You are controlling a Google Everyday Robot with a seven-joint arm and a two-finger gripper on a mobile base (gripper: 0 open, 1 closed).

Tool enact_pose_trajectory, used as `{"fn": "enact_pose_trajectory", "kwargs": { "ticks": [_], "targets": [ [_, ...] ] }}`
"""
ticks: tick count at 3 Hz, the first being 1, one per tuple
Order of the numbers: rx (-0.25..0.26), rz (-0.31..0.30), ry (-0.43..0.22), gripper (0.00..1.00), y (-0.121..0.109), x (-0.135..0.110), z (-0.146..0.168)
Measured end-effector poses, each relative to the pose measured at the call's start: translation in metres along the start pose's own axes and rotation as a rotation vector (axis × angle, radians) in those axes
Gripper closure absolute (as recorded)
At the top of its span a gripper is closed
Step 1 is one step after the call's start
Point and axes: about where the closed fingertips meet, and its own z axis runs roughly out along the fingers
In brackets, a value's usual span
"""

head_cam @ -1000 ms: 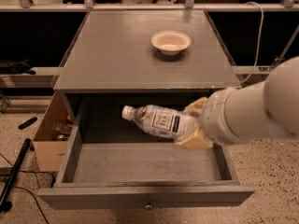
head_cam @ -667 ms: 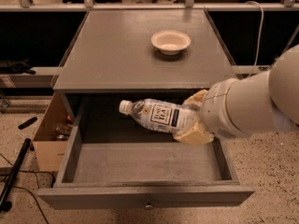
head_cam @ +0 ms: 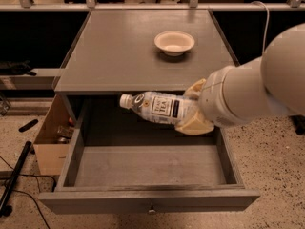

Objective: Pick blue plastic bottle from top drawer and place on counter

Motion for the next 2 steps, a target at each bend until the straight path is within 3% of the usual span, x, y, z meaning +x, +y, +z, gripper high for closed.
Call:
{"fn": "enact_pose_trajectory", "kwargs": {
  "ticks": [2],
  "targets": [
    [-0.046,-0.125,0.078,1.0,-0.12,-0.016,0.066]
  ]
}}
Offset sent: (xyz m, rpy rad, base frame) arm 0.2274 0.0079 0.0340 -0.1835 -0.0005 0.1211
